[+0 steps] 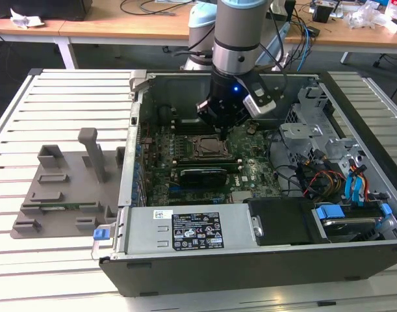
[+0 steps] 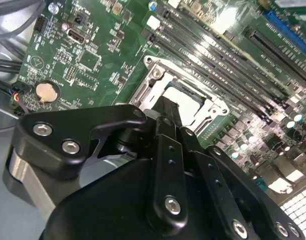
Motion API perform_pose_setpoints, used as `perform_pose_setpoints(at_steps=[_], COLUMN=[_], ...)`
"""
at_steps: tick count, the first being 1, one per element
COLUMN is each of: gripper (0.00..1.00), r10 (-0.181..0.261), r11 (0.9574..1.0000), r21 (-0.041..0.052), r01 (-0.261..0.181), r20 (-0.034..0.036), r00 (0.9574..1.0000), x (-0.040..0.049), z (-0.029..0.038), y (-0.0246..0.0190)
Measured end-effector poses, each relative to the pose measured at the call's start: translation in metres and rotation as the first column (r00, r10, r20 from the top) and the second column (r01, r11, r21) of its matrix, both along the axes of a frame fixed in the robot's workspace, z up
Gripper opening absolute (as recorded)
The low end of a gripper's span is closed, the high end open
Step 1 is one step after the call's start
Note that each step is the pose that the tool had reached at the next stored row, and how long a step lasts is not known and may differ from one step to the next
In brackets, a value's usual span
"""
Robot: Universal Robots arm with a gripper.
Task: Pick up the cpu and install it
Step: 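Install the second cpu locking lever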
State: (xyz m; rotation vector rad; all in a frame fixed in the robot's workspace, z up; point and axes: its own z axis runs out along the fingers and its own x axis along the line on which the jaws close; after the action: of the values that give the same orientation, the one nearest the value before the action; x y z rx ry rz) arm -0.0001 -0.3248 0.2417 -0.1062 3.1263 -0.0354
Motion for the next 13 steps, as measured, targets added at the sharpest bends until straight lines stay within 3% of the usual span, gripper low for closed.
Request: perform_pose_setpoints(at_steps=[9,11,12,13], gripper=[0.11,0.11,0.11,0.11], r10=[0.000,0.000,0.000,0.000], r11=[1.0000,0.9999,0.9997,0.9996], r21=[0.0008,0.0145,0.0239,0.0274], r01=[0.000,0.000,0.000,0.000], r20=[-0.0001,-0.0001,-0.0001,0.0001], r00=[1.0000,1.0000,1.0000,1.0000], x=[-0.0008,-0.0037,-0.0058,-0.0071], z=[-0.0028,-0.0033,-0.0036,-0.0039], y=[-0.0166,-0.0202,-0.0238,-0.0277])
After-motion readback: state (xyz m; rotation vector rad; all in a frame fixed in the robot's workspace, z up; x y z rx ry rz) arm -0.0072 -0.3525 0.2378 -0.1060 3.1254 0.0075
